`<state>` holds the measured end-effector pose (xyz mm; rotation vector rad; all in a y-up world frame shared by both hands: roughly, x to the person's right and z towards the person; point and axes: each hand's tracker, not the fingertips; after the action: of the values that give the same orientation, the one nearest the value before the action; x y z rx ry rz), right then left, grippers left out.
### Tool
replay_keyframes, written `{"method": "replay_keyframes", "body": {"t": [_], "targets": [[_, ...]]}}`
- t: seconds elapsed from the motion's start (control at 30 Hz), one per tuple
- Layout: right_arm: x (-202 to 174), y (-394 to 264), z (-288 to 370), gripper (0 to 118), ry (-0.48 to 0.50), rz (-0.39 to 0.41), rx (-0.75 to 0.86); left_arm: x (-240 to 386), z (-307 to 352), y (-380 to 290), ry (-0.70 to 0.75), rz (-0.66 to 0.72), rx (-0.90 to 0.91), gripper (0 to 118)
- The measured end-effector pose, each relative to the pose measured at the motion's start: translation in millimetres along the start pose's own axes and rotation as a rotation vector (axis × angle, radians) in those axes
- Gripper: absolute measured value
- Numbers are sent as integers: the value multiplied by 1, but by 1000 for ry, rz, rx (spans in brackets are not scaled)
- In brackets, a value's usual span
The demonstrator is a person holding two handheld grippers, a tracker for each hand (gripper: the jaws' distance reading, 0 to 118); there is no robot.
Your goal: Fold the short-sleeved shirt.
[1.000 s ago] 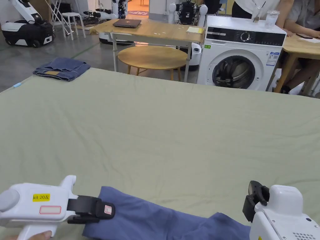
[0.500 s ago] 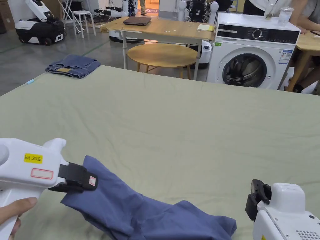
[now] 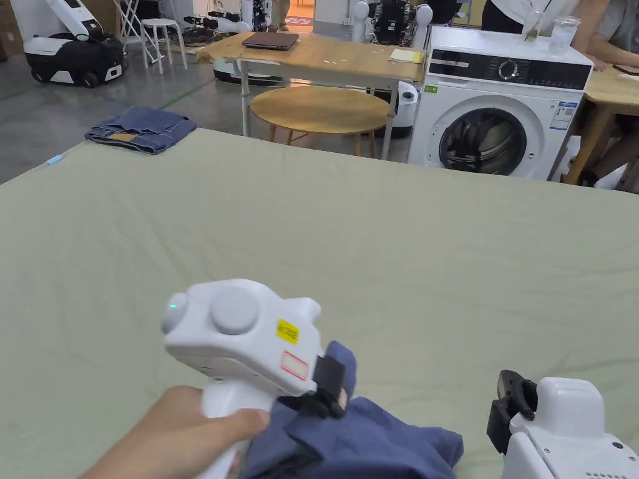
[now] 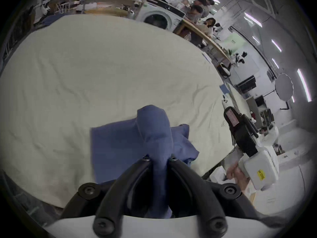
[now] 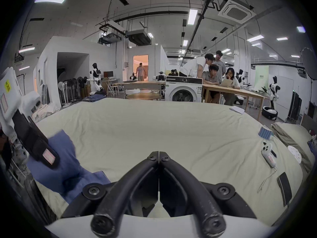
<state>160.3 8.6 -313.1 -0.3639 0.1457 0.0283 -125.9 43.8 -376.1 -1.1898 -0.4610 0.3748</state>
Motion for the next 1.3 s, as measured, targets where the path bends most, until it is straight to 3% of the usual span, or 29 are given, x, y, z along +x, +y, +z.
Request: {"method": "replay_keyframes", "body": {"t": [0.23, 0.4, 0.47, 0.57, 0.8, 0.83, 0.93, 1.07, 1.3], "targets": [[6, -3, 2, 0, -15, -13, -15, 37, -79, -3, 94, -42, -84, 5], [9, -5, 1, 0, -26, -18, -25, 38, -100, -9, 112, -37, -107, 7], [10, -5, 1, 0, -27, -24, -27, 34, -96, -10, 46, 11, -95, 14], [11, -6, 1, 0, -27, -25, -33, 33, -81, -9, 10, -25, -90, 29], [13, -8, 2, 0, -28, -32, -39, 25, -25, -4, -242, 68, 27, 30], [13, -9, 2, 0, -29, -35, -40, 19, -25, -3, -272, 61, 50, 30], [14, -10, 3, 0, -32, -43, -42, 4, -49, -2, -272, 83, 31, 7], [15, -10, 3, 0, -32, -49, -46, -17, -110, -13, -317, 183, -110, 3], [17, -11, 6, 0, -34, -39, -45, -25, -157, -38, -404, 264, -143, 0]]}}
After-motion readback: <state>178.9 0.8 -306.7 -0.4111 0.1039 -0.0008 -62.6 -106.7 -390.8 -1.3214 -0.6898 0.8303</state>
